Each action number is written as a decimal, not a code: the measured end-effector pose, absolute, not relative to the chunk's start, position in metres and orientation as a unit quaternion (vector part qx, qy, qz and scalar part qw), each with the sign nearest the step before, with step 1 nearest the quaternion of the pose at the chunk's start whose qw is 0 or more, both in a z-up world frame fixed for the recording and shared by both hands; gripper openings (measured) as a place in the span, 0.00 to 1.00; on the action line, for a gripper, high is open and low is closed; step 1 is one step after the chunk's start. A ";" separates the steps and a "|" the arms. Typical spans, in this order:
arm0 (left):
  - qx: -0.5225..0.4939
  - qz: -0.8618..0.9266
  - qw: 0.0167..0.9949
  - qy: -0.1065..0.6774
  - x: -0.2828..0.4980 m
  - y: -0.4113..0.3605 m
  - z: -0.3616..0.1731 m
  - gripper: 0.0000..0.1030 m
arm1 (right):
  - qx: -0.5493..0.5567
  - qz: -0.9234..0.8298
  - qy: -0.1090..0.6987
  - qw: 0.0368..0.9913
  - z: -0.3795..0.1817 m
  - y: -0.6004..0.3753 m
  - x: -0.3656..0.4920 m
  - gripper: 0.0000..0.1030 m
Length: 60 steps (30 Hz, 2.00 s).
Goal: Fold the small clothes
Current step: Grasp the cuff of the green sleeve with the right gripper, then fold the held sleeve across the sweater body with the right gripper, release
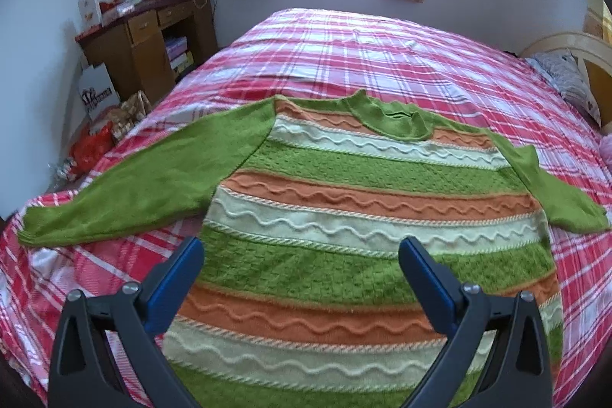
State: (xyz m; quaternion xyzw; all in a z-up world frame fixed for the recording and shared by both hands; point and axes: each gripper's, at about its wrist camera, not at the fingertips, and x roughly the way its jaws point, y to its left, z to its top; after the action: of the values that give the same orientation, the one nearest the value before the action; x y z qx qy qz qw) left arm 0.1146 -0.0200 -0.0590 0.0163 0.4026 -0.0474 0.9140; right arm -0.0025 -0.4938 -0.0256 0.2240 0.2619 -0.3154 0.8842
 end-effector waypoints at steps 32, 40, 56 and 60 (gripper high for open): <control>0.040 -0.043 0.907 0.418 0.130 -0.051 -0.087 1.00 | 0.303 -0.336 0.294 0.842 -0.065 -0.644 -0.003 0.03; 0.014 -0.047 0.911 0.410 0.122 -0.030 -0.078 1.00 | 0.284 -0.235 0.264 0.891 0.002 -0.549 0.030 0.03; -0.031 -0.003 0.924 0.380 0.117 0.057 -0.069 1.00 | 0.274 0.027 0.307 0.911 -0.003 -0.277 0.180 0.03; -0.040 0.017 0.926 0.376 0.118 0.082 -0.074 1.00 | 0.269 0.066 0.340 0.899 -0.038 -0.218 0.219 0.03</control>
State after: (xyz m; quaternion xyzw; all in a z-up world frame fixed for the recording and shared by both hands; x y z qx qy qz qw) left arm 0.1182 0.0816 -0.0739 -0.0398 0.3761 0.0171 0.9256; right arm 0.2193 -0.2180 -0.0383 0.2687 0.3397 0.0657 0.8989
